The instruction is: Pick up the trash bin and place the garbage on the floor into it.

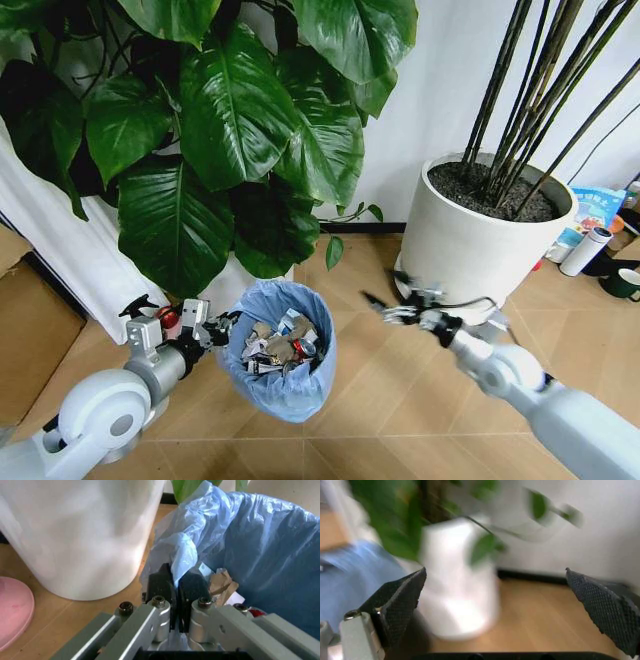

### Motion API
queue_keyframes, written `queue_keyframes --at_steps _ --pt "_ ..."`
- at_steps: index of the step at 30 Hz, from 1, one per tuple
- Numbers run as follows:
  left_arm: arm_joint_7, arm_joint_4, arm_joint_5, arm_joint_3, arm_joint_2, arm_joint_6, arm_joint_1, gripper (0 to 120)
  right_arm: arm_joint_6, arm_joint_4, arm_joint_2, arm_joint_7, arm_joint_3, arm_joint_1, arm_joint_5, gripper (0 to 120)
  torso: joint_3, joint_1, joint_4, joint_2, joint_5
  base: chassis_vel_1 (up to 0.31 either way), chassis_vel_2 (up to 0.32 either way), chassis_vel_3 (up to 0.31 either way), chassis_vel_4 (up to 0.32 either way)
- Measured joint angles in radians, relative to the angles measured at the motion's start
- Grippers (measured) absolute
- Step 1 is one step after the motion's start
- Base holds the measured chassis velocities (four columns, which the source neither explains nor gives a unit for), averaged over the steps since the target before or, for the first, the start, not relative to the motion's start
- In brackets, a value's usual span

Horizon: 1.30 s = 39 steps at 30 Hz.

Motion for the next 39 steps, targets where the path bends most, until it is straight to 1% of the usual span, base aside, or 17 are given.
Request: queue_keyframes --at_steps 1,3,5,7,9,10,14,15,16,18,19,21,23,24,26,32,39 --pt "0.000 0.000 0.000 0.000 0.000 0.000 0.000 0 0.000 0.000 0.000 0.000 0.000 0.000 0.000 100 0.000 0.000 0.0000 0.000 0.0000 0.000 0.000 0.000 0.000" --pt "0.000 -0.005 0.005 -0.007 -0.001 -0.001 0.007 0 -0.001 -0.022 0.046 0.010 0.106 -0.103 -0.052 100 0.000 0.000 -0.0001 0.000 -0.0005 0.000 0.000 0.000 0.000" --pt "-0.001 -0.008 0.011 -0.010 -0.002 -0.001 0.011 0 0.007 -0.044 0.095 0.010 0.196 -0.186 -0.110 100 0.000 0.000 -0.0001 0.000 -0.0001 0.000 0.000 0.000 0.000" --pt "-0.002 -0.008 0.013 -0.011 -0.002 -0.001 0.011 0 0.012 -0.047 0.107 0.010 0.215 -0.208 -0.123 100 0.000 0.000 0.0001 0.000 -0.0001 0.000 0.000 0.000 0.000" --pt "-0.006 -0.010 0.018 -0.015 -0.006 -0.002 0.013 0 0.026 -0.056 0.156 0.010 0.293 -0.288 -0.187 100 0.000 0.000 0.0003 0.000 -0.0007 0.000 0.000 0.000 0.000" --pt "-0.006 -0.010 0.018 -0.015 -0.006 -0.002 0.013 0 0.026 -0.056 0.156 0.010 0.293 -0.288 -0.187 100 0.000 0.000 0.0003 0.000 -0.0007 0.000 0.000 0.000 0.000" --pt "-0.010 -0.023 0.027 -0.023 -0.013 -0.002 0.026 0 0.080 -0.099 0.237 -0.002 0.384 -0.382 -0.280 100 0.000 0.000 0.0001 0.000 -0.0006 0.000 0.000 0.000 0.000" --pt "-0.010 -0.023 0.027 -0.023 -0.013 -0.002 0.026 0 0.080 -0.099 0.237 -0.002 0.384 -0.382 -0.280 100 0.000 0.000 0.0001 0.000 -0.0006 0.000 0.000 0.000 0.000" --pt "-0.010 -0.028 0.028 -0.026 -0.013 -0.002 0.028 0 0.097 -0.116 0.263 -0.011 0.403 -0.398 -0.293 100 0.000 0.000 0.0002 0.000 -0.0010 0.000 0.000 0.000 0.000" --pt "-0.011 -0.033 0.028 -0.030 -0.013 -0.003 0.029 0 0.120 -0.140 0.302 -0.027 0.425 -0.414 -0.307 100 0.000 0.000 0.0002 0.000 -0.0005 0.000 0.000 0.000 0.000" --pt "-0.011 -0.033 0.028 -0.030 -0.013 -0.003 0.029 0 0.120 -0.140 0.302 -0.027 0.425 -0.414 -0.307 100 0.000 0.000 0.0002 0.000 -0.0005 0.000 0.000 0.000 0.000" --pt "-0.012 -0.039 0.029 -0.035 -0.016 -0.003 0.034 0 0.142 -0.176 0.361 -0.050 0.448 -0.430 -0.312 100 0.000 0.000 0.0001 0.000 -0.0008 0.000 0.000 0.000 0.000" --pt "-0.013 -0.039 0.033 -0.035 -0.019 -0.003 0.039 0 0.157 -0.210 0.397 -0.068 0.458 -0.433 -0.313 100 0.000 0.000 0.0002 0.000 -0.0004 0.000 0.000 0.000 0.000" --pt "-0.013 -0.039 0.033 -0.035 -0.019 -0.003 0.039 0 0.157 -0.210 0.397 -0.068 0.458 -0.433 -0.313 100 0.000 0.000 0.0002 0.000 -0.0004 0.000 0.000 0.000 0.000" --pt "-0.014 -0.040 0.036 -0.035 -0.022 -0.003 0.042 0 0.166 -0.248 0.425 -0.082 0.467 -0.430 -0.310 100 0.000 0.000 0.0001 0.000 -0.0005 0.000 0.000 0.000 0.000" --pt "-0.015 -0.044 0.036 -0.035 -0.024 -0.004 0.041 0 0.151 -0.314 0.436 -0.112 0.477 -0.419 -0.284 100 0.000 0.000 0.0002 0.000 -0.0007 0.000 0.000 0.000 0.000" --pt "-0.016 -0.051 0.035 -0.037 -0.028 -0.004 0.044 0 0.141 -0.349 0.441 -0.139 0.471 -0.397 -0.268 100 0.000 0.000 0.0003 0.000 -0.0006 0.000 0.000 0.000 0.000"
